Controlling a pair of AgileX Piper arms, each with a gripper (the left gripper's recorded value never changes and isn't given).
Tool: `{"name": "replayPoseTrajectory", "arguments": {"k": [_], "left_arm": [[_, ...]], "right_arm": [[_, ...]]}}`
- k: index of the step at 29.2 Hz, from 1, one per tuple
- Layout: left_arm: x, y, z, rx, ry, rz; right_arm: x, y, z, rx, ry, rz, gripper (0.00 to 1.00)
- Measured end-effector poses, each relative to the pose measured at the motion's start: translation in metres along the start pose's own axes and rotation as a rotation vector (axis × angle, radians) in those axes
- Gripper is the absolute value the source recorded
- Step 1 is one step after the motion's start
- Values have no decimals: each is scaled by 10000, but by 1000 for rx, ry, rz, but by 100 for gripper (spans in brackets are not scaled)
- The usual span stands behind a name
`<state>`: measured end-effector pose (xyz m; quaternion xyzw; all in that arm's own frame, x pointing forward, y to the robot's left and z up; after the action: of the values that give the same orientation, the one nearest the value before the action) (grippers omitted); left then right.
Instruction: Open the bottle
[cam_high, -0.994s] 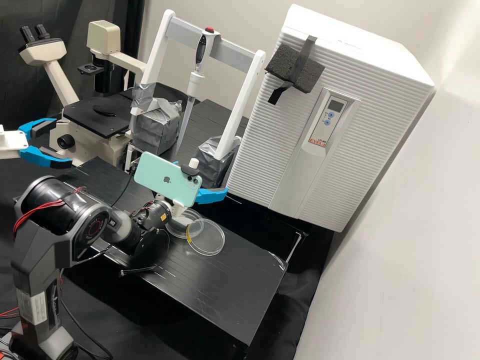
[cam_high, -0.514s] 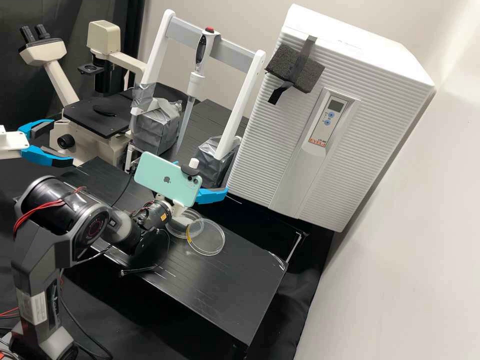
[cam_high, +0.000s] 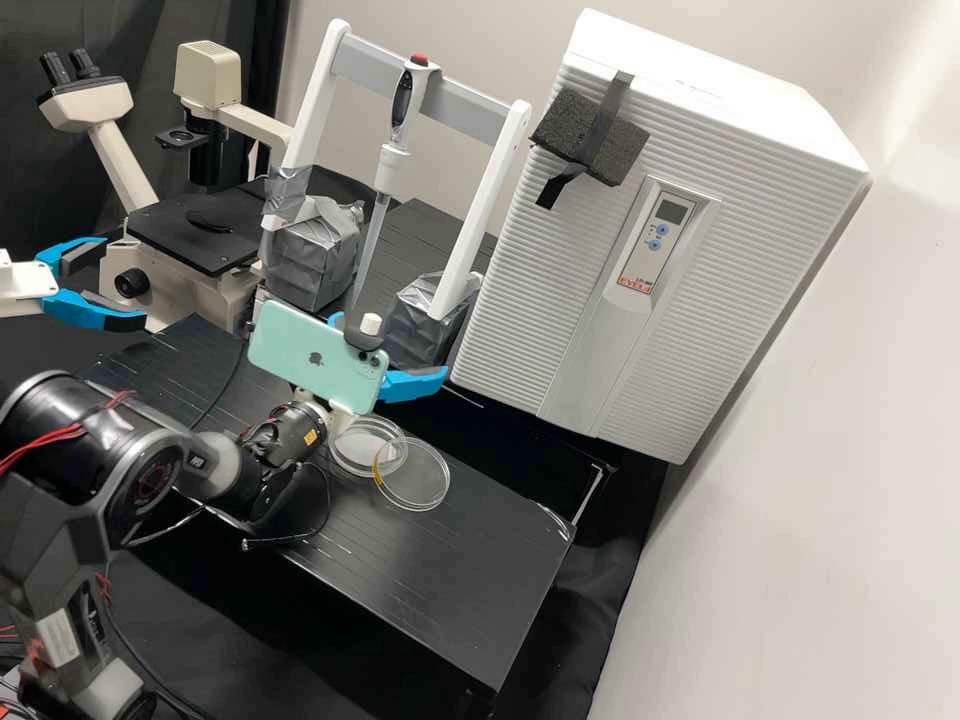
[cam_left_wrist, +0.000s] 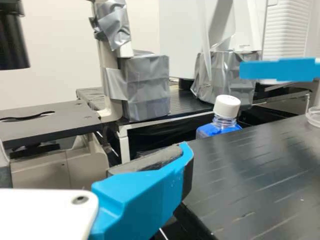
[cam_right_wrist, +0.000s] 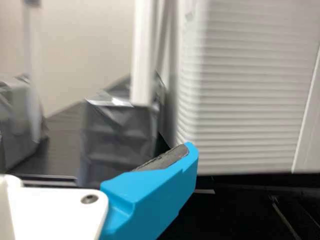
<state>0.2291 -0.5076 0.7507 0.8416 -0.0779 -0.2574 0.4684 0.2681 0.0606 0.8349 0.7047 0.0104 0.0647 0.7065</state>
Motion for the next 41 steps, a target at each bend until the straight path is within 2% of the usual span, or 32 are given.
{"name": "replayPoseTrajectory", "arguments": {"k": [3, 5, 9, 13, 18, 22, 30, 31, 35, 41], "left_arm": [[1, -1, 6, 8, -2, -1], [1, -1, 6, 8, -2, -1], [1, -1, 6, 8, -2, -1], [1, -1, 6, 8, -2, -1], [0, 0, 1, 8, -1, 0], [0, 0, 1, 8, -1, 0], [-4, 5, -20, 8, 9, 2], [-4, 5, -20, 8, 9, 2], [-4, 5, -20, 8, 9, 2], [-4, 5, -23, 8, 10, 2]], "right_arm": [[-81, -32, -71, 3, 41, -1, 100], [-118, -107, -138, 10, 74, -24, 100], [-125, -256, -214, -17, 106, -77, 100], [-86, -432, -186, -56, 86, -133, 100], [-6, -523, -142, -68, 42, -153, 100], [50, -545, -131, -57, 26, -148, 100], [167, -570, -175, -50, 35, -144, 100], [174, -574, -173, -51, 34, -144, 0], [215, -612, -152, -55, 24, -156, 0], [234, -667, -108, -76, 5, -181, 0]]}}
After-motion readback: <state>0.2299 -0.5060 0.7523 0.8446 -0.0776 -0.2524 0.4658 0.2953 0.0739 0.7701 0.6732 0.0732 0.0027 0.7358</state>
